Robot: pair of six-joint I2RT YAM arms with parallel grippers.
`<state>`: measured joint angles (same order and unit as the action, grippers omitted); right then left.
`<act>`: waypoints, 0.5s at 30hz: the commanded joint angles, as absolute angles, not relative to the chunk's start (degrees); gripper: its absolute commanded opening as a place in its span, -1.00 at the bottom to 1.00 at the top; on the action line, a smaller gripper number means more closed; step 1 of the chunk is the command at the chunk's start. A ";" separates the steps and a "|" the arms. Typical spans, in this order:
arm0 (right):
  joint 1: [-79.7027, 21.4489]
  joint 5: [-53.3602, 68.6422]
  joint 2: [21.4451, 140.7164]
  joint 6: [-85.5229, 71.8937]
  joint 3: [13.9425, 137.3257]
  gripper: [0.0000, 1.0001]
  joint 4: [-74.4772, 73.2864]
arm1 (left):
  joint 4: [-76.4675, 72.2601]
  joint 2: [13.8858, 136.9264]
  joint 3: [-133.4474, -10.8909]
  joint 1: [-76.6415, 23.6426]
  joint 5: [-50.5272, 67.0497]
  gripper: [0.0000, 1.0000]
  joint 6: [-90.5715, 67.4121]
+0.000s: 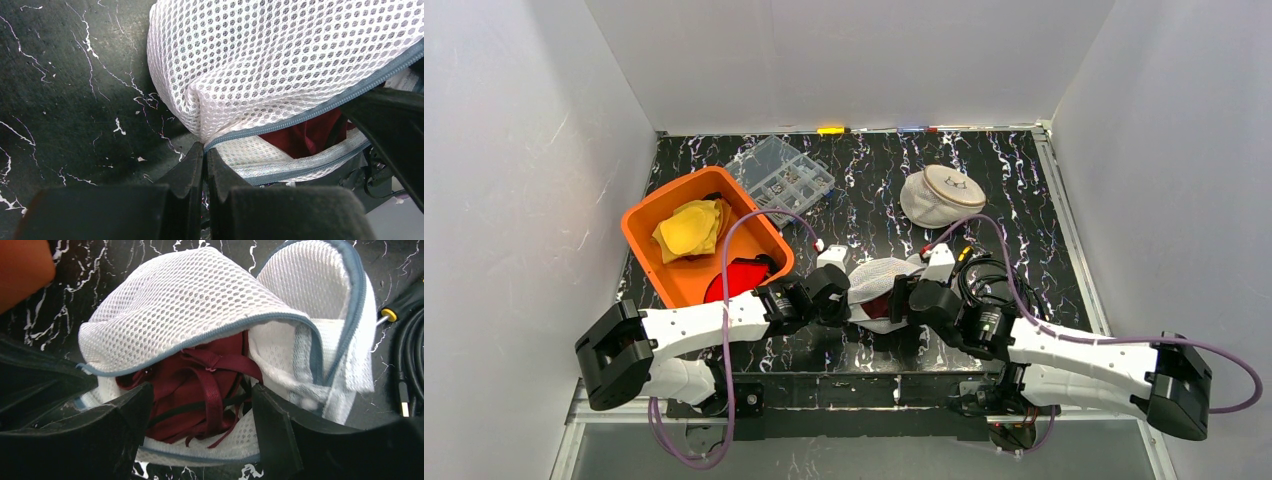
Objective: Unzip the laundry bag and remove the bra
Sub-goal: Pick up the bra from the laundry bag.
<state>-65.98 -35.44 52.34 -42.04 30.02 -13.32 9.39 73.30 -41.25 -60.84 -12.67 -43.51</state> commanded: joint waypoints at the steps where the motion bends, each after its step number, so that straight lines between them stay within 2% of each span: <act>1: -65.63 -39.92 56.02 -44.30 32.55 0.54 -10.02 | 11.35 72.64 -43.05 -60.56 -12.48 -1.00 -42.97; 6: -65.26 -39.07 60.06 -45.29 33.40 0.35 -9.67 | 12.13 71.99 -43.42 -60.56 -12.82 -1.00 -42.98; 11: -64.91 -37.30 62.18 -45.30 33.48 0.06 -7.37 | 12.00 72.06 -43.33 -60.56 -12.75 -1.00 -43.15; 13: -64.86 -36.57 63.07 -45.22 33.73 -0.12 -6.71 | 12.00 72.09 -43.33 -60.56 -12.77 -1.00 -43.15; 15: -64.85 -35.99 63.29 -45.01 33.79 -0.40 -6.07 | 12.17 71.86 -43.41 -60.56 -12.87 -1.00 -43.14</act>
